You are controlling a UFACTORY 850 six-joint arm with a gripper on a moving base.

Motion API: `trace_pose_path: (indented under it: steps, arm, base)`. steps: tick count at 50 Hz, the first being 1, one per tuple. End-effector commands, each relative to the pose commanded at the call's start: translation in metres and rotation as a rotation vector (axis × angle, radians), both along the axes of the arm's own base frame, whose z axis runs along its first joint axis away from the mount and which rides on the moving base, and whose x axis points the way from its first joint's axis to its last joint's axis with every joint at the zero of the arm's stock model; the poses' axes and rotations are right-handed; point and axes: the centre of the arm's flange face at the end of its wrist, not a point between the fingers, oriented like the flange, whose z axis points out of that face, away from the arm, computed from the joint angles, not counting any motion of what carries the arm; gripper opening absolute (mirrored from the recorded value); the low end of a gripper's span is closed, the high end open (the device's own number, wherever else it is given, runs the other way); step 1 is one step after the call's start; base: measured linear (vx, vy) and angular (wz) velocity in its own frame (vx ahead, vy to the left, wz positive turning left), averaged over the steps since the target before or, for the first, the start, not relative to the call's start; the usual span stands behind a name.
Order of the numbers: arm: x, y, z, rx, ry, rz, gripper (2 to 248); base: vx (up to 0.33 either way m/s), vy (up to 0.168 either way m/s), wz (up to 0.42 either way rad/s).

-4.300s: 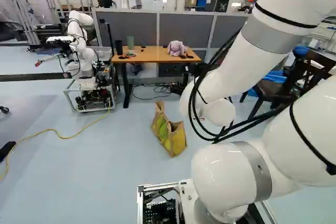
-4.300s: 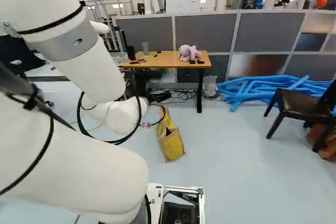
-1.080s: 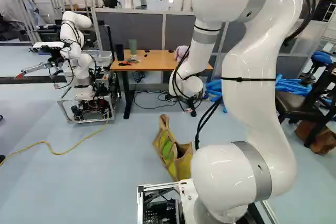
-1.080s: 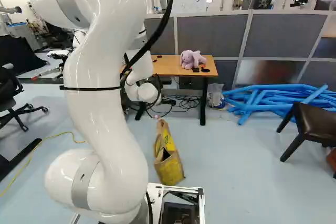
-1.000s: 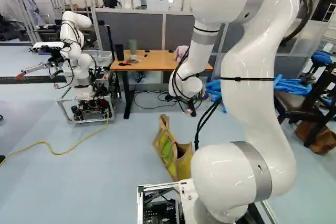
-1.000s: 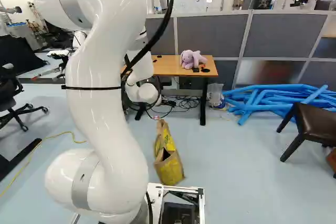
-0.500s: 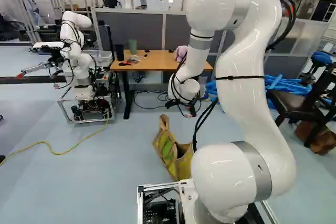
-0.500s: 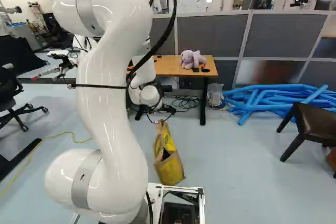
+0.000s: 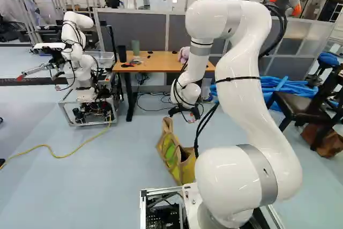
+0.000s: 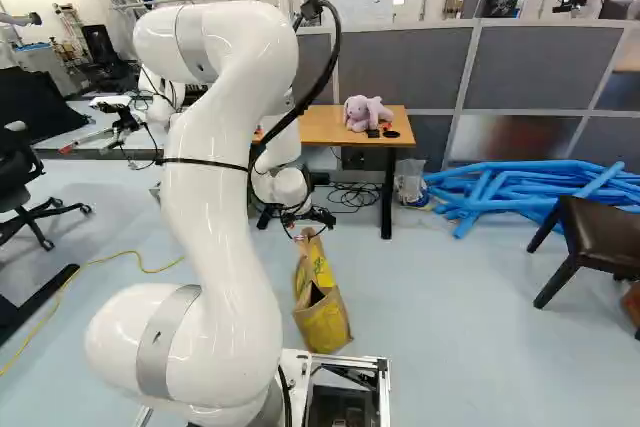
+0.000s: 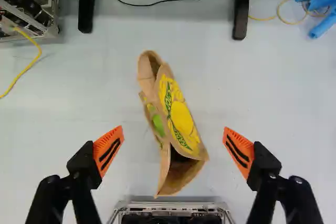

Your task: Pick up the bag on the ground and place it on the table

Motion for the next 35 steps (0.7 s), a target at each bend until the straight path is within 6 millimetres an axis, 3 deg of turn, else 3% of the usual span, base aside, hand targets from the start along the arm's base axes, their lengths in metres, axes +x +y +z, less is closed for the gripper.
trace_pose_path:
  steps: [35]
  arm:
    - [0.019, 0.001, -0.05, -0.004, 0.047, 0.055, 247]
  base:
    - [0.0, 0.0, 0.0]
